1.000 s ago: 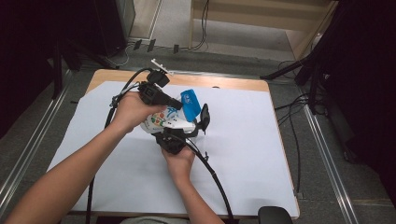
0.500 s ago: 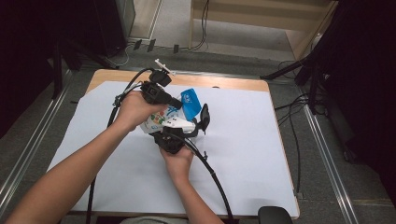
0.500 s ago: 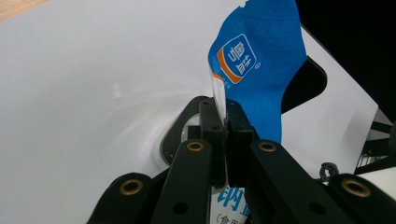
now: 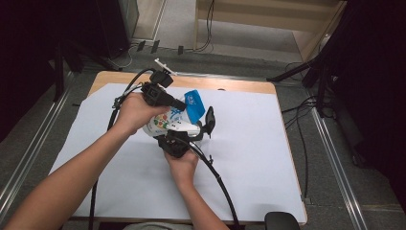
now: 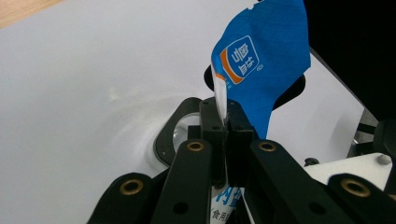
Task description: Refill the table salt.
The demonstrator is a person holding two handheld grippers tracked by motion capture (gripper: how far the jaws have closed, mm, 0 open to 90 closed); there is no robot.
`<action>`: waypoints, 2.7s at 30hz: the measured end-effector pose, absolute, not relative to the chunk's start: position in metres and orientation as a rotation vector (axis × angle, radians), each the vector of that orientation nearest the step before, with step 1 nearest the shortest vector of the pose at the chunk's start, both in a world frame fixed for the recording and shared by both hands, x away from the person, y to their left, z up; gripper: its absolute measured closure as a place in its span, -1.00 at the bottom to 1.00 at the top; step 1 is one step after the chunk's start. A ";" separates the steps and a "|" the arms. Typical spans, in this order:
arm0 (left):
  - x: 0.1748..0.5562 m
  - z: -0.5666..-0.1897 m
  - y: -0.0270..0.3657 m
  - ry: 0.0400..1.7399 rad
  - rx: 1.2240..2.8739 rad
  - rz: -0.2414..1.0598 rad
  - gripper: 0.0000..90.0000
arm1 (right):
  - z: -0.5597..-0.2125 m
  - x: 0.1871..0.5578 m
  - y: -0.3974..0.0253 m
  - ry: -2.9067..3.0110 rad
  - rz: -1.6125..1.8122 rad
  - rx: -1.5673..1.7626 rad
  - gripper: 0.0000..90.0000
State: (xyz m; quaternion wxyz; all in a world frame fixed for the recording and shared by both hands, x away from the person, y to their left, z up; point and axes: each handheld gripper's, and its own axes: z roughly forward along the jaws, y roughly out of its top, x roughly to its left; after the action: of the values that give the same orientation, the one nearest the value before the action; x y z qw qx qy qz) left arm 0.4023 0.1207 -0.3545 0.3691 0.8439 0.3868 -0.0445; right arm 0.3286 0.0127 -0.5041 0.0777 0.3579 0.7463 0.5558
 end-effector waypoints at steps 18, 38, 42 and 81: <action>0.409 -0.361 0.115 1.023 2.197 -0.099 1.00 | -0.504 0.326 0.014 2.252 1.694 1.071 0.80; 0.411 -0.351 0.114 1.017 2.201 -0.101 1.00 | -0.504 0.325 0.014 2.259 1.726 1.045 0.76; 0.408 -0.351 0.112 1.007 2.221 -0.080 1.00 | -0.505 0.325 0.014 2.270 1.699 1.042 0.69; 0.411 -0.351 0.117 1.015 2.211 -0.117 0.90 | -0.508 0.321 0.014 2.317 1.699 0.989 0.83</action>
State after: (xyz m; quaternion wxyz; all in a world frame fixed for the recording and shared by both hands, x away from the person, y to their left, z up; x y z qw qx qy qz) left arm 0.4109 0.1174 -0.3508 0.3456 0.8519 0.3909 -0.0452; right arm 0.3210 0.0145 -0.5085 0.0512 0.3252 0.7615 0.5584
